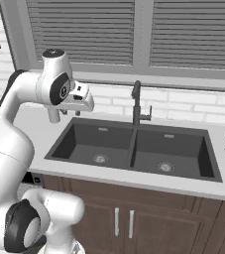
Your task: Pick up the cup and bowl from the counter, place them in the dishwasher, and close the dishwasher door.
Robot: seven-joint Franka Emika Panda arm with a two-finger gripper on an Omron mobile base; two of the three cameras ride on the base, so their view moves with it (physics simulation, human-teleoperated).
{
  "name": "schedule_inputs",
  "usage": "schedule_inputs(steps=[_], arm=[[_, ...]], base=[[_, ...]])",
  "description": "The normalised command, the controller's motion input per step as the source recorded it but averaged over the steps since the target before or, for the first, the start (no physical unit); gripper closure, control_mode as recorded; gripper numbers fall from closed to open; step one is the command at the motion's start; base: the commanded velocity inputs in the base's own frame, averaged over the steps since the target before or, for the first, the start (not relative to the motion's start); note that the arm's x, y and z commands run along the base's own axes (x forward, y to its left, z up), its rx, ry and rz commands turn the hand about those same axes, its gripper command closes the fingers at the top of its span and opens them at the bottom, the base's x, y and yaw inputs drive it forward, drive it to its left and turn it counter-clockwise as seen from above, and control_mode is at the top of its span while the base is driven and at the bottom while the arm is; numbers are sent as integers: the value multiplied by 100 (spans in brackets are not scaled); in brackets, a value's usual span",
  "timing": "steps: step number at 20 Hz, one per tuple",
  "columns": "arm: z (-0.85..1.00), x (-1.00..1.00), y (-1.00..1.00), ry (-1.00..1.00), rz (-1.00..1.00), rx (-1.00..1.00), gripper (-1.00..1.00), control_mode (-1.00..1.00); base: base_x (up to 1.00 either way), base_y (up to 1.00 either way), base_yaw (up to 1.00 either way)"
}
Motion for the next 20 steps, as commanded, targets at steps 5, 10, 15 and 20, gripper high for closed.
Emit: schedule_inputs(steps=[5, 10, 15, 20], arm=[[0, 0, 3, 0, -1, -2, -100, -100], [0, -12, 0, -1, 0, 0, -100, -100], [-1, -8, -4, -1, 0, 0, -100, 100], [0, 0, 0, 0, 0, 0, -100, 100]], base=[[0, 0, 0], [0, 0, 0], [-30, -15, 14], [-6, -23, 48]])
